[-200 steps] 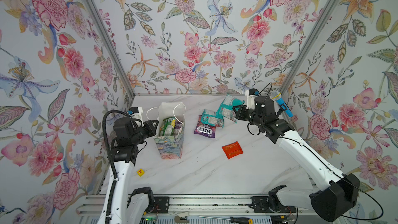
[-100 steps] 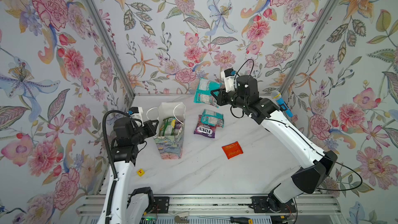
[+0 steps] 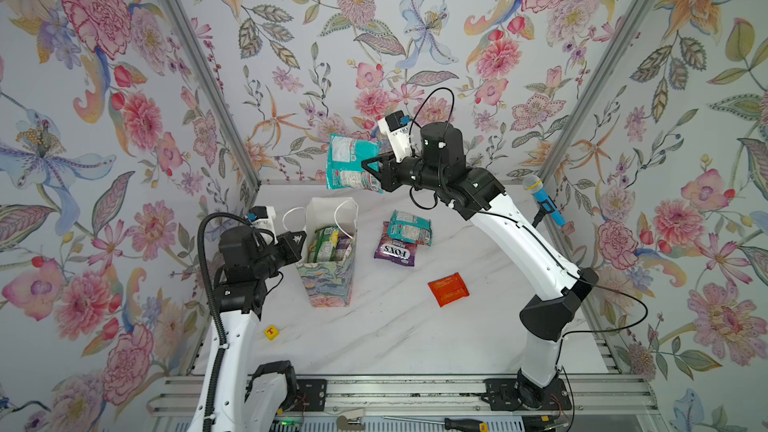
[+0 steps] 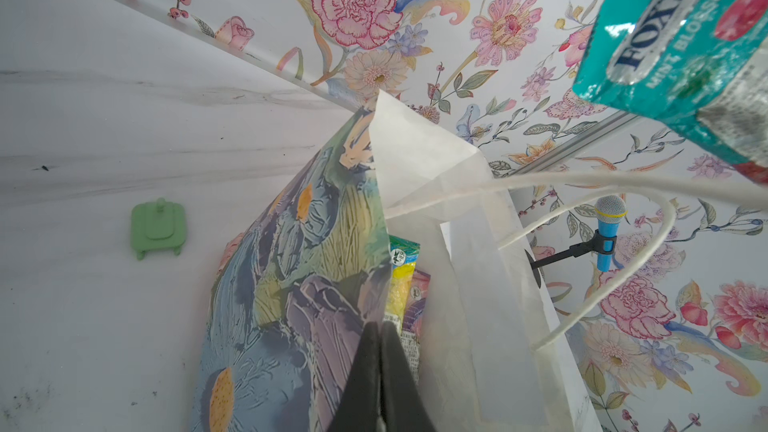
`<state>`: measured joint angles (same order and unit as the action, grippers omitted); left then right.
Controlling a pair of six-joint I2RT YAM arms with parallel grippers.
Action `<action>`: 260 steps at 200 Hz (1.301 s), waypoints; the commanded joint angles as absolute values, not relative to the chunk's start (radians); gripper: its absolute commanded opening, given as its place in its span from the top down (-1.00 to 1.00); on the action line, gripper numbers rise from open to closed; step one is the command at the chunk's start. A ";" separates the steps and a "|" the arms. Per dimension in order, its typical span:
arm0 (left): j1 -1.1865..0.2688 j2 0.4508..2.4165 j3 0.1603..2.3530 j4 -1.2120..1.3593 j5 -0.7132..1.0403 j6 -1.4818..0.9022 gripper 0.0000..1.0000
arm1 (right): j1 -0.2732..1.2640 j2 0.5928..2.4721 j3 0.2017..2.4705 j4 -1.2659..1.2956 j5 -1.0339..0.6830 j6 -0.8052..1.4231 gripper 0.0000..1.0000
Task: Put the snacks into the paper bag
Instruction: 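Lift the teal packet and carry it above the bag with the right gripper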
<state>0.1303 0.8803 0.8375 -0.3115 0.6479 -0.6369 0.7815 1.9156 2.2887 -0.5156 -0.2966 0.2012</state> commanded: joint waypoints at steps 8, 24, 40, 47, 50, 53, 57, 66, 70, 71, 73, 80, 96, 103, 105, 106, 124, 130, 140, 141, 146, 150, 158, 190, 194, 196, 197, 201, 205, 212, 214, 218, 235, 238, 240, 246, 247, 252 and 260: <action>0.129 0.859 0.854 -0.279 0.675 -0.634 0.91 | 0.821 1.955 2.389 -0.590 -0.344 0.111 1.00; 0.128 0.859 0.853 -0.278 0.675 -0.634 0.91 | 0.833 1.956 2.390 -0.620 -0.347 0.081 1.00; 0.128 0.864 0.854 -0.278 0.676 -0.633 0.91 | 0.845 1.949 2.384 -0.654 -0.343 0.056 1.00; 0.128 0.865 0.854 -0.278 0.676 -0.632 0.90 | 0.851 1.946 2.380 -0.666 -0.339 0.042 1.00; 0.128 0.865 0.854 -0.278 0.676 -0.632 0.90 | 0.854 1.943 2.377 -0.672 -0.338 0.034 1.00; 0.129 0.864 0.854 -0.278 0.676 -0.631 0.90 | 0.857 1.941 2.374 -0.677 -0.336 0.027 1.00; 0.127 0.865 0.854 -0.277 0.675 -0.630 0.90 | 0.862 1.941 2.372 -0.685 -0.333 0.016 1.00; 0.128 0.865 0.854 -0.279 0.673 -0.629 0.91 | 0.870 1.939 2.370 -0.711 -0.319 -0.007 1.00; 0.129 0.865 0.853 -0.279 0.672 -0.629 0.91 | 0.873 1.940 2.369 -0.723 -0.312 -0.016 1.00; 0.129 0.865 0.853 -0.279 0.672 -0.628 0.91 | 0.874 1.940 2.369 -0.725 -0.310 -0.019 1.00; 0.129 0.865 0.852 -0.279 0.672 -0.629 0.91 | 0.876 1.940 2.369 -0.731 -0.305 -0.024 1.00; 0.129 0.865 0.851 -0.279 0.672 -0.627 0.91 | 0.880 1.938 2.363 -0.747 -0.290 -0.038 1.00; 0.128 0.867 0.850 -0.279 0.672 -0.629 0.91 | 0.888 1.924 2.329 -0.757 -0.276 -0.068 1.00; 0.128 0.868 0.850 -0.277 0.672 -0.629 0.91 | 0.888 1.918 2.316 -0.761 -0.273 -0.077 1.00; 0.128 0.869 0.850 -0.277 0.672 -0.629 0.91 | 0.888 1.918 2.314 -0.763 -0.273 -0.079 1.00; 0.128 0.869 0.850 -0.278 0.672 -0.629 0.91 | 0.888 1.917 2.313 -0.763 -0.272 -0.081 1.00; 0.129 0.873 0.852 -0.276 0.672 -0.629 0.90 | 0.890 1.912 2.311 -0.797 -0.269 -0.112 1.00; 0.128 0.874 0.854 -0.276 0.673 -0.629 0.91 | 0.891 1.909 2.310 -0.806 -0.265 -0.121 1.00; 0.129 0.874 0.856 -0.276 0.673 -0.629 0.91 | 0.890 1.905 2.310 -0.821 -0.261 -0.139 1.00; 0.128 0.874 0.855 -0.276 0.673 -0.629 0.91 | 0.891 1.905 2.309 -0.822 -0.261 -0.141 1.00; 0.129 0.874 0.857 -0.276 0.673 -0.629 0.91 | 0.890 1.904 2.309 -0.827 -0.262 -0.149 1.00; 0.128 0.874 0.857 -0.276 0.672 -0.629 0.90 | 0.890 1.902 2.309 -0.833 -0.261 -0.155 1.00; 0.128 0.875 0.859 -0.276 0.672 -0.629 0.91 | 0.891 1.901 2.310 -0.844 -0.266 -0.168 1.00; 0.128 0.875 0.859 -0.272 0.673 -0.634 0.90 | 0.894 1.896 2.315 -0.880 -0.294 -0.222 1.00; 0.128 0.876 0.858 -0.273 0.673 -0.634 0.91 | 0.894 1.897 2.316 -0.884 -0.297 -0.229 1.00; 0.129 0.876 0.858 -0.272 0.673 -0.635 0.90 | 0.895 1.897 2.316 -0.886 -0.300 -0.231 1.00; 0.129 0.876 0.858 -0.273 0.673 -0.635 0.90 | 0.896 1.897 2.317 -0.886 -0.302 -0.234 1.00; 0.128 0.876 0.859 -0.273 0.673 -0.635 0.90 | 0.896 1.899 2.316 -0.892 -0.306 -0.240 1.00; 0.128 0.876 0.859 -0.273 0.673 -0.635 0.90 | 0.897 1.900 2.317 -0.896 -0.311 -0.244 1.00; 0.128 0.876 0.858 -0.273 0.675 -0.636 0.91 | 0.897 1.902 2.319 -0.903 -0.318 -0.251 1.00; 0.128 0.877 0.858 -0.273 0.675 -0.635 0.91 | 0.899 1.902 2.319 -0.904 -0.319 -0.251 1.00; 0.129 0.879 0.859 -0.272 0.675 -0.637 0.91 | 0.900 1.905 2.322 -0.907 -0.322 -0.255 1.00; 0.128 0.882 0.862 -0.271 0.676 -0.637 0.91 | 0.906 1.915 2.331 -0.928 -0.334 -0.271 1.00; 0.129 0.882 0.862 -0.270 0.676 -0.637 0.90 | 0.908 1.918 2.334 -0.934 -0.336 -0.274 1.00; 0.129 0.882 0.863 -0.270 0.676 -0.637 0.91 | 0.909 1.920 2.336 -0.938 -0.337 -0.277 1.00; 0.129 0.883 0.864 -0.269 0.678 -0.637 0.90 | 0.910 1.924 2.340 -0.948 -0.343 -0.284 1.00; 0.129 0.883 0.865 -0.269 0.678 -0.637 0.90 | 0.912 1.925 2.341 -0.949 -0.344 -0.285 1.00; 0.129 0.885 0.864 -0.267 0.678 -0.638 0.91 | 0.914 1.930 2.344 -0.955 -0.349 -0.292 1.00; 0.129 0.886 0.864 -0.264 0.682 -0.640 0.91 | 0.919 1.937 2.349 -0.963 -0.358 -0.300 1.00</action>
